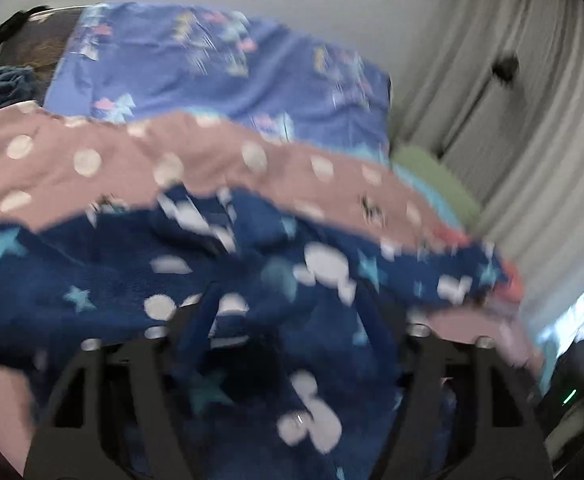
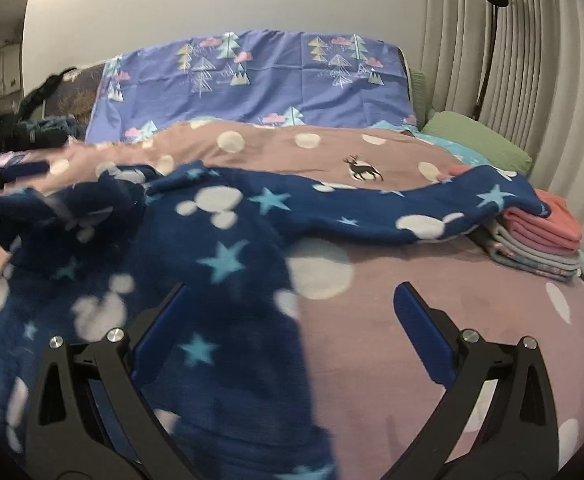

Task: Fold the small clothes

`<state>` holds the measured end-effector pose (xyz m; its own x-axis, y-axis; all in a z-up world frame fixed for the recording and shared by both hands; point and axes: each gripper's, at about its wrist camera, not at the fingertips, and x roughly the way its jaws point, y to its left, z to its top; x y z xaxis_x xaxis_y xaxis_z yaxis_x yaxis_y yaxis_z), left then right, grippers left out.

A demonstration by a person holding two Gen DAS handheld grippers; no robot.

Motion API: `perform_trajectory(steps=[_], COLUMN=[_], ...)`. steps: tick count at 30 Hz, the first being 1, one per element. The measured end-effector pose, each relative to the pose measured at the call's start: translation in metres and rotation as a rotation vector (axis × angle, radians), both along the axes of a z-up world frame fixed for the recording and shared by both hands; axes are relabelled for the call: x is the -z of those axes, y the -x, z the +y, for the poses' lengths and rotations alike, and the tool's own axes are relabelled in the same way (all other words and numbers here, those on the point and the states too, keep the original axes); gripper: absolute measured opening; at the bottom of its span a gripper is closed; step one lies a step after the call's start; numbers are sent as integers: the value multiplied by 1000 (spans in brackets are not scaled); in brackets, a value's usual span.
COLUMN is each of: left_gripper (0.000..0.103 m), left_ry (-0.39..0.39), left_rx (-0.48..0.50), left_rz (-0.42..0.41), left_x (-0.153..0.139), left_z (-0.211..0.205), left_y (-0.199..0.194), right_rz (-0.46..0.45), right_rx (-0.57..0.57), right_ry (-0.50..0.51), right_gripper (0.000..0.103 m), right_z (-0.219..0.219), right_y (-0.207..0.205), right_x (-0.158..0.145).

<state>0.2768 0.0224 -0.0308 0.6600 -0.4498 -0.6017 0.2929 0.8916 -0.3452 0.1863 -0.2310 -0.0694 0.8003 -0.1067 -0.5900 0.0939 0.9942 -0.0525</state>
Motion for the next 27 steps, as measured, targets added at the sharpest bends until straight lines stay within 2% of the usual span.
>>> perform_trajectory(steps=[3, 7, 10, 12, 16, 20, 22, 23, 24, 25, 27], left_gripper=[72, 74, 82, 83, 83, 83, 83, 83, 83, 86, 90], left_ry=[-98, -259, -368, -437, -442, -454, -475, -484, -487, -488, -527], left_rx=[17, -97, -182, -247, -324, -388, -451, -476, -497, -501, -513], left_rz=[9, -39, -45, -15, 81, 118, 144, 149, 150, 146, 120], left_x=[20, 30, 35, 45, 63, 74, 77, 78, 77, 77, 76], left_z=[-2, 40, 77, 103, 132, 143, 151, 151, 156, 158, 162], left_y=[15, 40, 52, 47, 24, -2, -15, -19, -21, -18, -10], right_rz=[30, 60, 59, 84, 185, 289, 321, 338, 351, 355, 263], right_rx=[-47, -150, -243, -318, -393, -377, -365, -364, -387, -402, -383], right_ry=[-18, -193, -350, -398, -457, -447, -428, -414, -422, -439, -434], right_gripper=[101, 101, 91, 83, 80, 76, 64, 30, 11, 11, 10], right_z=[-11, -17, -8, 7, 49, 94, 108, 117, 118, 119, 110], right_y=[-1, -17, -44, -69, -129, -177, -189, -195, -198, -198, -187], right_x=[3, -4, -14, -17, -6, 28, 43, 49, 51, 49, 26])
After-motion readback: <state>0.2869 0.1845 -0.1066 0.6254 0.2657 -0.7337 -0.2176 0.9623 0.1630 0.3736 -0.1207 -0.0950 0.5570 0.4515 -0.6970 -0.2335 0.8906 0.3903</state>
